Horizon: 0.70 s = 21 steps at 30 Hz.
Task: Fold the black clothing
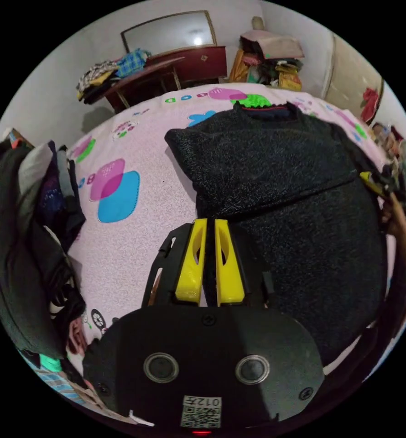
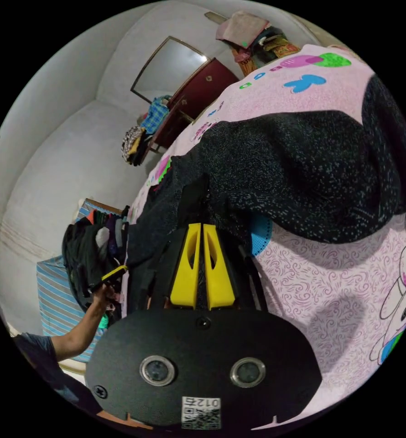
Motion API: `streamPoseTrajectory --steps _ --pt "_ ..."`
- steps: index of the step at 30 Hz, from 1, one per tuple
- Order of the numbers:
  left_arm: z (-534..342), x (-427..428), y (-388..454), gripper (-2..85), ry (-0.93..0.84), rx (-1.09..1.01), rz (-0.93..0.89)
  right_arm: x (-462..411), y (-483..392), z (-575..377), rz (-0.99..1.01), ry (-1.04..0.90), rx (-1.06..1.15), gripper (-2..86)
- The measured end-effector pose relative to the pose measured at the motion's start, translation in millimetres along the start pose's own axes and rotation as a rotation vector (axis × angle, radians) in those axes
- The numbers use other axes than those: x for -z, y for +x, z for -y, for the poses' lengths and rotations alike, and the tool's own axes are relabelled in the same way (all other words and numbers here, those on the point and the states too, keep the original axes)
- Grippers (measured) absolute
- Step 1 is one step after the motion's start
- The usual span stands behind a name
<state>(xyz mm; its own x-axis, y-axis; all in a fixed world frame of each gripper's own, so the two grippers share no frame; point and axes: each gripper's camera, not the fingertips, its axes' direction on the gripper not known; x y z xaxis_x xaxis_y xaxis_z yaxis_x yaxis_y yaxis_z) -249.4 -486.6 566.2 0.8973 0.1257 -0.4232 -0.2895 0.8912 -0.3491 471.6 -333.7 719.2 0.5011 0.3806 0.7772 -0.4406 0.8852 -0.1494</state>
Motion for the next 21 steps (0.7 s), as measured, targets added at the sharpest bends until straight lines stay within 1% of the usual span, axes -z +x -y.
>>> streamPoseTrajectory --steps 1,3,6,7,10,12,14,16,18,20,21 --pt "2.9 3.6 -16.1 1.3 0.012 0.012 -0.042 -0.9 3.3 -1.7 0.025 0.001 -0.013 -0.9" --pt "8.9 4.9 -41.0 1.4 -0.001 0.029 -0.106 -3.4 -0.6 -4.2 0.003 -0.003 0.009 -0.8" --pt "23.0 7.1 -85.1 1.6 0.007 0.082 -0.130 -5.4 -12.2 -11.4 -0.071 0.002 0.062 -0.6" --pt "30.6 4.2 -103.7 1.8 -0.018 0.096 -0.198 -4.5 -14.3 -16.7 -0.098 0.010 0.054 -0.5" --pt "46.5 0.9 -133.2 2.6 0.005 0.109 -0.223 4.6 -31.0 -37.1 -0.168 0.095 0.086 -0.3" --pt "70.9 -10.7 -152.9 4.1 0.002 0.091 -0.229 0.2 -55.4 -51.1 -0.108 0.094 0.144 0.2" --pt "91.8 -24.4 -171.1 5.6 -0.012 0.108 -0.300 -30.3 -94.0 -73.5 0.077 -0.007 0.160 1.0" --pt "117.3 -40.4 -192.1 7.4 -0.032 0.135 -0.299 -66.2 -121.6 -92.5 0.161 -0.094 0.159 1.8" --pt "133.1 -49.0 -205.4 8.4 -0.042 0.142 -0.286 -105.0 -138.5 -108.1 0.237 -0.150 0.102 3.2" --pt "146.1 -55.2 -217.6 9.2 -0.047 0.141 -0.304 -150.7 -147.0 -122.8 0.332 -0.177 -0.046 5.4" --pt "153.6 -59.2 -225.2 9.6 -0.053 0.138 -0.325 -160.1 -150.0 -125.7 0.331 -0.179 -0.062 5.9"
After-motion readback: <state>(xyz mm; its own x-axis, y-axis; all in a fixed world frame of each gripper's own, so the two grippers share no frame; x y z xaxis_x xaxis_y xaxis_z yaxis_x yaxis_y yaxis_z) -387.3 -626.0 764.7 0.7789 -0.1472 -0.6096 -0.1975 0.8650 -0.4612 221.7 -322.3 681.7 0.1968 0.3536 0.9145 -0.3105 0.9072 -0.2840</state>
